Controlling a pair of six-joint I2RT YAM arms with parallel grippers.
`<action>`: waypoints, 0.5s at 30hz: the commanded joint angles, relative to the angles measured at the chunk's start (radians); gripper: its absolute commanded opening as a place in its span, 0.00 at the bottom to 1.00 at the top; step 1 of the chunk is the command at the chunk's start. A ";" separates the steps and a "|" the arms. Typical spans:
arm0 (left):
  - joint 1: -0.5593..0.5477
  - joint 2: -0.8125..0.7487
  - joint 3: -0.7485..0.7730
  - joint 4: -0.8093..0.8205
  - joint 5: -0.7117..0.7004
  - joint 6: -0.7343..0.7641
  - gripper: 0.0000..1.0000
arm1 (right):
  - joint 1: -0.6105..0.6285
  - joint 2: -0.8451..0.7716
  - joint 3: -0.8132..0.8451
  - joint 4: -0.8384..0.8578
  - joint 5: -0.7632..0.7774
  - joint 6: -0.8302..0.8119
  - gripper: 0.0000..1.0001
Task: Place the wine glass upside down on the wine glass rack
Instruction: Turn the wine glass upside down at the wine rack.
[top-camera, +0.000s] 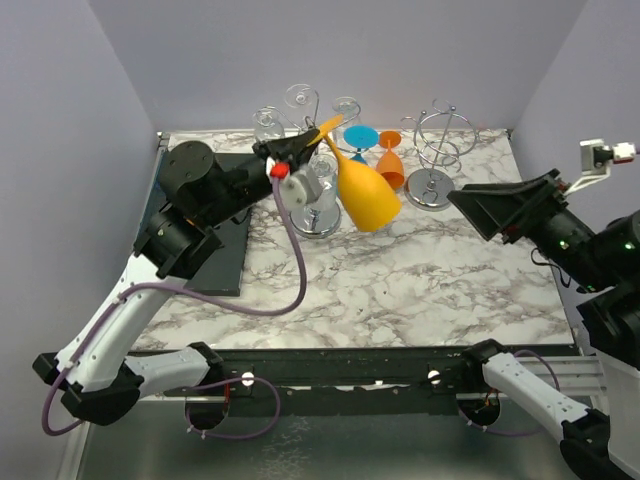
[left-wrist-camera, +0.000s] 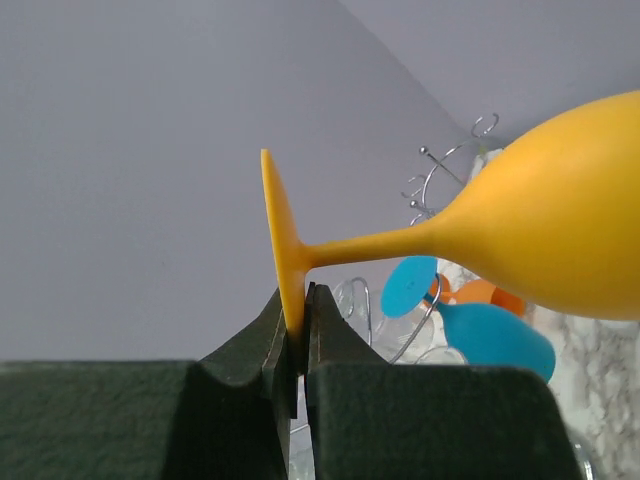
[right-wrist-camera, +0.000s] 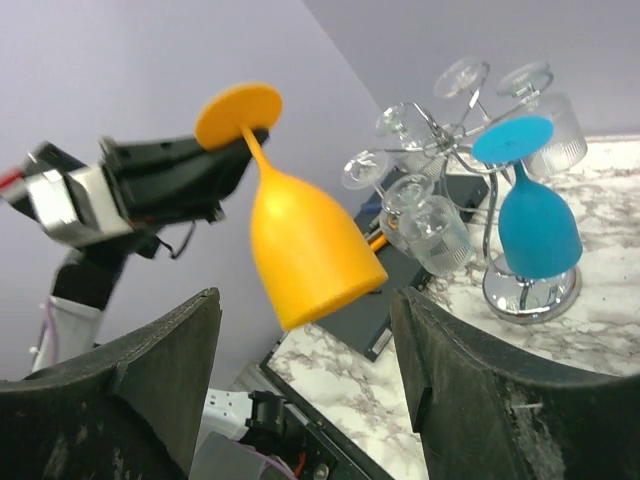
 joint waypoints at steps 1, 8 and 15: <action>-0.022 -0.136 -0.205 0.057 0.163 0.353 0.00 | -0.003 0.042 0.098 -0.105 -0.001 -0.009 0.74; -0.081 -0.321 -0.462 0.057 0.303 0.729 0.00 | -0.003 0.234 0.057 0.107 -0.277 0.088 0.71; -0.086 -0.384 -0.565 0.046 0.346 0.906 0.00 | -0.003 0.363 0.000 0.241 -0.509 0.182 0.67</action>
